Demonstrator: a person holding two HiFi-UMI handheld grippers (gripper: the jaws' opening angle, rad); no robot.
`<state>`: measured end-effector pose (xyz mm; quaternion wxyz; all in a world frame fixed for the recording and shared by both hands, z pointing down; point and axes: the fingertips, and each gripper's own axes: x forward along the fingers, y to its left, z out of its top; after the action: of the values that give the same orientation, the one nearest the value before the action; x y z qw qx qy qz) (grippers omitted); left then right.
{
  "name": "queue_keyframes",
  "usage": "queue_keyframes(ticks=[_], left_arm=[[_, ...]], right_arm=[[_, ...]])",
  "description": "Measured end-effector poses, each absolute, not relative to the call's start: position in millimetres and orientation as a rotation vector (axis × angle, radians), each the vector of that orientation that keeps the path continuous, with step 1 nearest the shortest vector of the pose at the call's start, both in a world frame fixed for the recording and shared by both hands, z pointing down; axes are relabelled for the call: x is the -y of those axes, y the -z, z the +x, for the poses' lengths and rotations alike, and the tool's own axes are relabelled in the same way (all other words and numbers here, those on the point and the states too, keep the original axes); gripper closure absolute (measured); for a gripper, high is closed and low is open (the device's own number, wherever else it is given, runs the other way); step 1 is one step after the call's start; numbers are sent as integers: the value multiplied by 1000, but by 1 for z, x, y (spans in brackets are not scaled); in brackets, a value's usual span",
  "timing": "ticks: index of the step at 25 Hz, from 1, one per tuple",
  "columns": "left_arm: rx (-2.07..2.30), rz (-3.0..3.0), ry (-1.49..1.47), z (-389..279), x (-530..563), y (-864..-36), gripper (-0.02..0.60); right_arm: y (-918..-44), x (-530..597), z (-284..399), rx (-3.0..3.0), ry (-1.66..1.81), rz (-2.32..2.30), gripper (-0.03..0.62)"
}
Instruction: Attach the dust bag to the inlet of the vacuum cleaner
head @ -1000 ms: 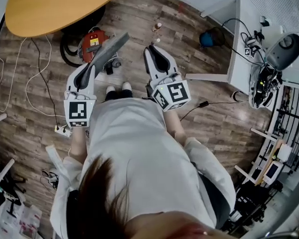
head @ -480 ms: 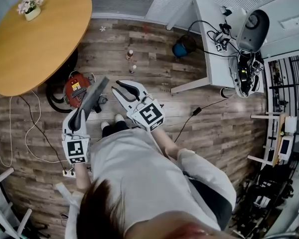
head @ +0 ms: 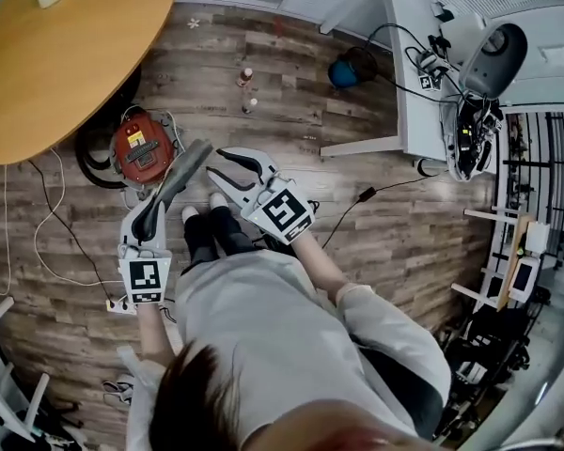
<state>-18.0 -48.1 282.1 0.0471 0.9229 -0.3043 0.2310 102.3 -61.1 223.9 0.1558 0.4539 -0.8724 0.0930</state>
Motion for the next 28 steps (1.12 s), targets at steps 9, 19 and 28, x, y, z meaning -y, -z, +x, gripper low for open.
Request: queue_keyframes(ticks=[9, 19, 28], left_arm=[[774, 2849, -764, 6, 50, -328, 541], [632, 2862, -882, 18, 37, -409, 541], [479, 2849, -842, 23, 5, -429, 541]], right_arm=[[-284, 72, 97, 2448, -248, 1105, 425], [-382, 55, 66, 2333, -119, 637, 414], [-436, 32, 52, 2177, 127, 402, 382]])
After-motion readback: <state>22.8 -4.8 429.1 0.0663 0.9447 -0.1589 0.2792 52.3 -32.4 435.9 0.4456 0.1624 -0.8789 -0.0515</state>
